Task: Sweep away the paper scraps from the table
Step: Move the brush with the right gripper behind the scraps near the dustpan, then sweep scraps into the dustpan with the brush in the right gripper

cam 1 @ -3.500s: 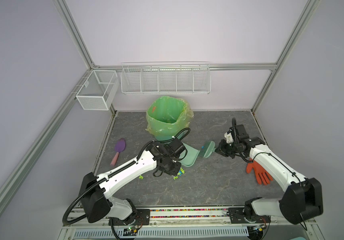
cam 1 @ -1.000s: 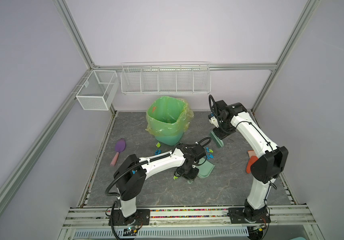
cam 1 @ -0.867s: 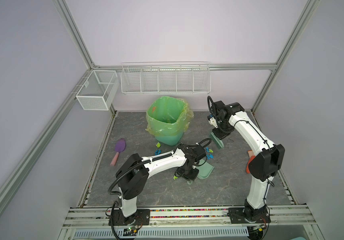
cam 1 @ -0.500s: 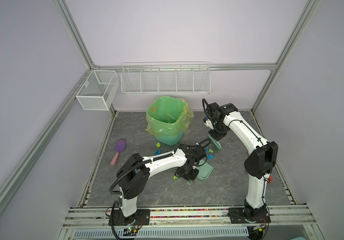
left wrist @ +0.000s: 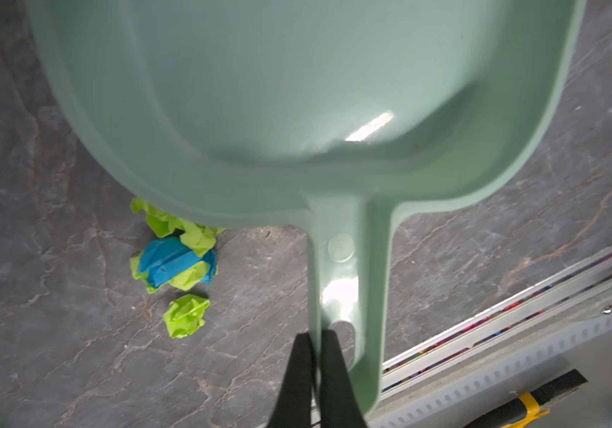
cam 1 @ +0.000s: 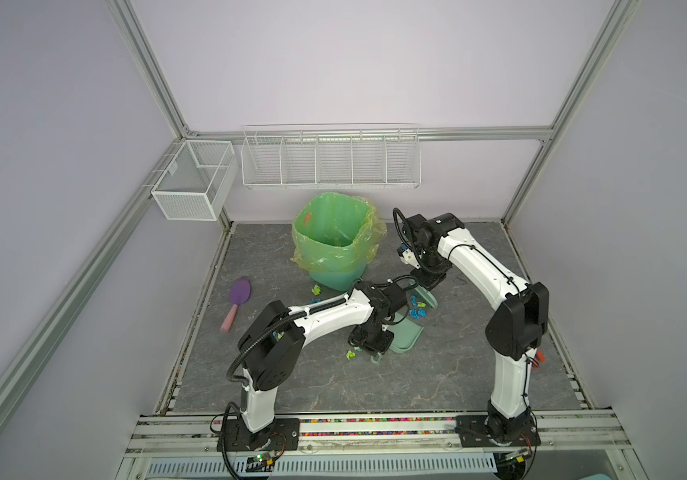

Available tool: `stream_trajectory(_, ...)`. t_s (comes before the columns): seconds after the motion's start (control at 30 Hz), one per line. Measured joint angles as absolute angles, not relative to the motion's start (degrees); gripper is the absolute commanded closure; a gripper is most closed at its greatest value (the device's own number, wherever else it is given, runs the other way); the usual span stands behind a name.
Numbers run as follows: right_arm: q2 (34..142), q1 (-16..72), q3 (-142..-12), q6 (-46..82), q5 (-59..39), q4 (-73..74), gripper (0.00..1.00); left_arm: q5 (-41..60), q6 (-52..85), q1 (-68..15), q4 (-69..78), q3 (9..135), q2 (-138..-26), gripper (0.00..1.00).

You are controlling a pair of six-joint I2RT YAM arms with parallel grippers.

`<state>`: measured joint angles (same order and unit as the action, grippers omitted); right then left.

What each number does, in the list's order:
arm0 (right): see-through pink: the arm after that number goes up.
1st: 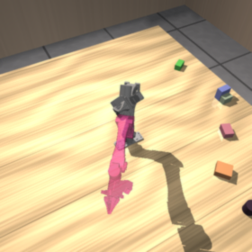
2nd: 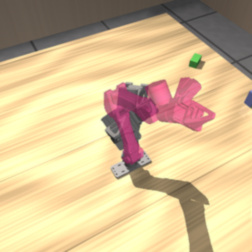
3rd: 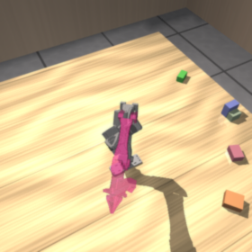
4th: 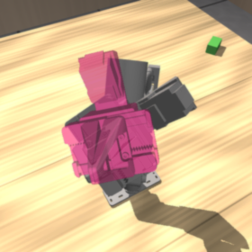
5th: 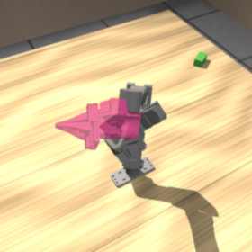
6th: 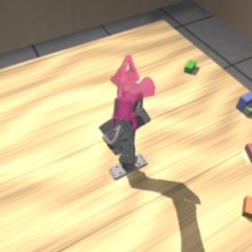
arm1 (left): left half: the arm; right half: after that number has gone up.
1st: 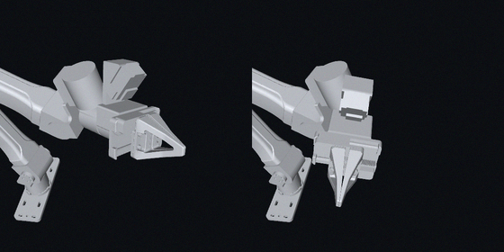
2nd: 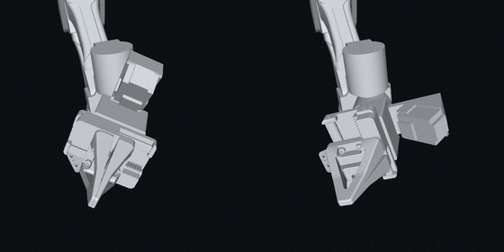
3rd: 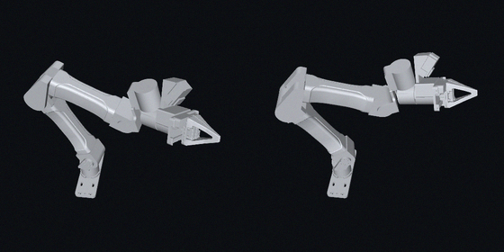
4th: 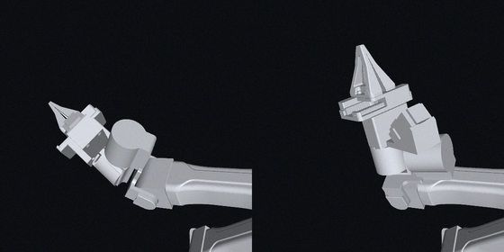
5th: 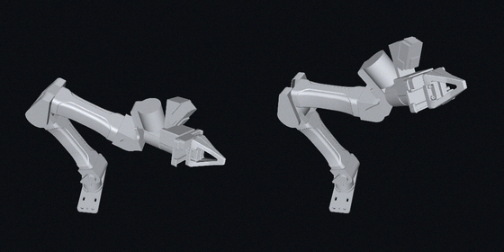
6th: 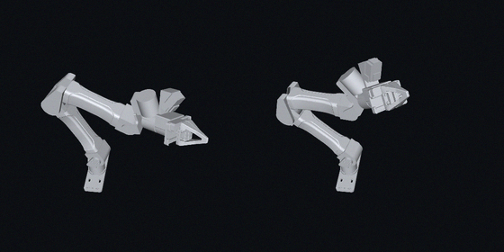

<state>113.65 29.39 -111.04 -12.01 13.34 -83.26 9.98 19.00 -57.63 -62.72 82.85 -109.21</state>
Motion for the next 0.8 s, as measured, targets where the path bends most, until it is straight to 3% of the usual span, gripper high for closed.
stream_trajectory(0.37, 110.0, 32.8, -105.9, -10.0, 12.4, -83.1, 0.92, 10.2, 17.7, -57.1, -63.3, 84.9, -111.1, 1.00)
stream_trajectory(0.8, 105.4, 33.4, -103.5, -3.1, 3.5, -82.3, 0.92, 10.6, 17.3, -57.1, -62.8, 85.6, -111.3, 1.00)
